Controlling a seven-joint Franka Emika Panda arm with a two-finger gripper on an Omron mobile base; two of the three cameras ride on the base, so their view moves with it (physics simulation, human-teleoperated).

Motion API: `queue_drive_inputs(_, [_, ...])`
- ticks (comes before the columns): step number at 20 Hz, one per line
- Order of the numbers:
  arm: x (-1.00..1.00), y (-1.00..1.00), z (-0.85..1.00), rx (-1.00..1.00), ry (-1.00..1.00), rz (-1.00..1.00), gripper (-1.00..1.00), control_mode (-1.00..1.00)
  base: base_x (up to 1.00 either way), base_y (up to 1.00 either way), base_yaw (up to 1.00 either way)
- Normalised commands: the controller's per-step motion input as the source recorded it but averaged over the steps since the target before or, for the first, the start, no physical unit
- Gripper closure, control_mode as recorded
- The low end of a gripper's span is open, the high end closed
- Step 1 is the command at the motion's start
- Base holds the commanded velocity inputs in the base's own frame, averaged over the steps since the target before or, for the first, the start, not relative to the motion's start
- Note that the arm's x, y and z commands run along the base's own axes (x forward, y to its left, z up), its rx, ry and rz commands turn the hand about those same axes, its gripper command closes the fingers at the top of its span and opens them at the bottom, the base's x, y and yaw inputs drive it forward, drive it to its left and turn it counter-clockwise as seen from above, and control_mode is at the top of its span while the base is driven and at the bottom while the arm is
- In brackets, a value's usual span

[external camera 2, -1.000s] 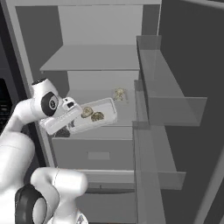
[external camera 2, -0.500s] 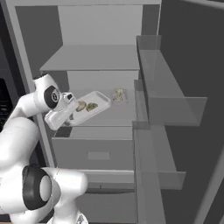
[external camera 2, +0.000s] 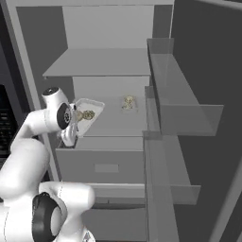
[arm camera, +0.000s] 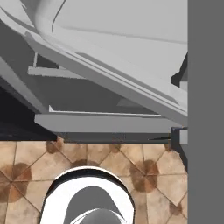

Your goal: Place two dumplings into each of the tupperware containers and then place the containers in the fridge.

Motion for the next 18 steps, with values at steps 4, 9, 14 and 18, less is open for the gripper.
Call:
queue_drive_inputs(4, [0.53,0.01,0.00,-0.08,0.25,0.44,1.00,-1.00,0.00,0.00,0.00])
queue_drive_inputs(9, [0.77,0.00,-0.06,0.00,0.06,0.28,1.00,-1.00,0.00,0.00,0.00])
queue_drive_inputs(14, [0.63,0.03,-0.40,-0.01,-0.02,0.18,1.00,-1.00,0.00,0.00,0.00])
queue_drive_inputs(18, [0.54,0.24,-0.54,-0.03,-0.12,0.11,1.00,-1.00,0.00,0.00,0.00])
